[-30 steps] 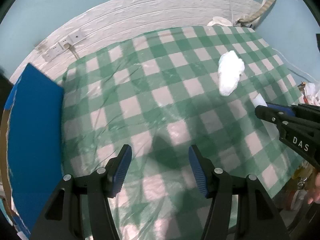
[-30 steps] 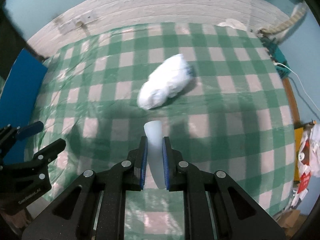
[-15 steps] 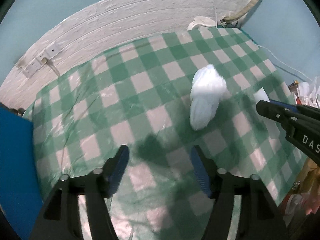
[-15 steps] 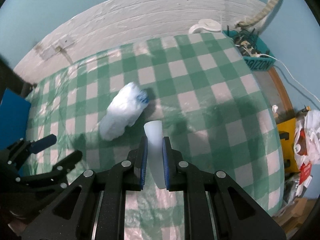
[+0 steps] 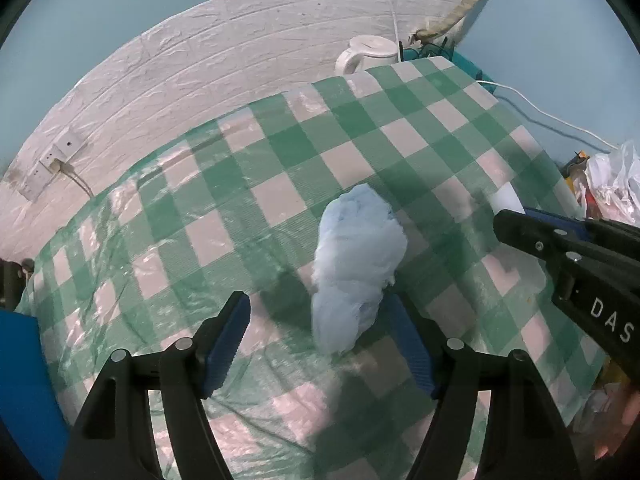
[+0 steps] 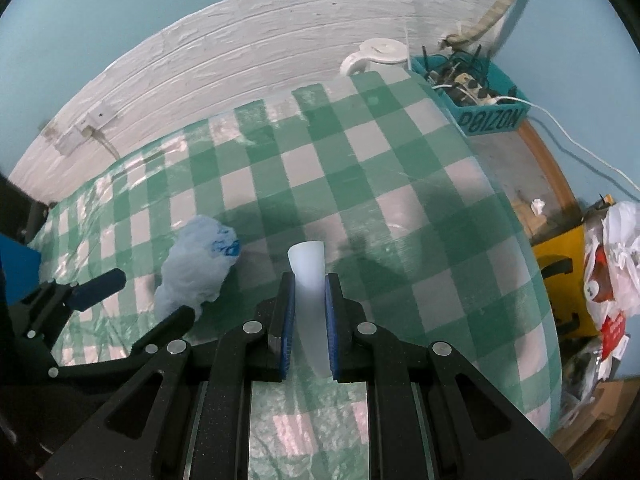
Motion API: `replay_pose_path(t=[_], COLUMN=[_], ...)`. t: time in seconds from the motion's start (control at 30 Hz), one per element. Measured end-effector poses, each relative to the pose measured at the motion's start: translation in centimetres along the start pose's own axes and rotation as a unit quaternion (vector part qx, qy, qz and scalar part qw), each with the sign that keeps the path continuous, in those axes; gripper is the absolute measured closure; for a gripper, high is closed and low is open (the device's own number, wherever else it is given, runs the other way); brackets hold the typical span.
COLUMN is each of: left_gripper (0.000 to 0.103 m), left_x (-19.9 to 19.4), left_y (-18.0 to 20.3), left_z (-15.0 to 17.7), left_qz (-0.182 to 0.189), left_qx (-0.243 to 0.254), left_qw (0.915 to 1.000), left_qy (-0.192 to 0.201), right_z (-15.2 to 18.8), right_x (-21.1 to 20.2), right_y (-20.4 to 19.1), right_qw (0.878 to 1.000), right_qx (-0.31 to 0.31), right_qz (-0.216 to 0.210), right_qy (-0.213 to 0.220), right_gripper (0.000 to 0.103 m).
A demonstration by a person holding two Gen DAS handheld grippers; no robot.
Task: Organize soft objects
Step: 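Grasp the crumpled white plastic bag with the left tool while the right tool holds the tube, then carry the white bag into the box with the left tool while the right tool carries the tube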
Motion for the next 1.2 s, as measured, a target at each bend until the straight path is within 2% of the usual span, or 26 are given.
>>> replay_pose_path(t=[0.43,0.47,0.5,0.6,1.2], left_gripper=[0.028,0.031,0.041,0.059,0.063], left_x=[3.4,3.5,3.6,4.0,-0.5], left_y=[1.5,1.6,1.6,1.4,-1.9], left_z=[-1.7,-1.8,-1.8,-1.6,-0.3], left_qz=[-0.005,-0.004,-0.001,0.001,-0.002], left_qx=[-0.005,-0.008,-0.011,-0.018,-0.035], left_qw=[0.9997,0.9997,0.9997,0.9995,0.9994], left_qy=[-0.022,-0.021,-0.022,-0.028,0.007], right_z=[0.4,0.4,0.4,0.4,0.7], right_x=[0.8,0.9,0.9,0.9,-1.4], right_y=[0.7,0.7,0.6,0.4,-2.7], right_qw=[1.0,1.0,1.0,1.0,0.999], right_qx=[0.007,0.006,0.005,-0.002,-0.042], right_qz=[0.001,0.001,0.002,0.003,0.002], right_qy=[-0.011,-0.011,-0.011,-0.011,0.001], right_gripper=[0.091,0.091,0.091,0.091,0.091])
Point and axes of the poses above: each gripper's, at about its wrist camera, not at the fingertips, and x roughly the way its jaws point, y to its right, z to its underside, the point moved 5 cm from there along x, roughly the way its jaws point, and after that the axes turned 12 degrees about -x, right-handed, at the moved point
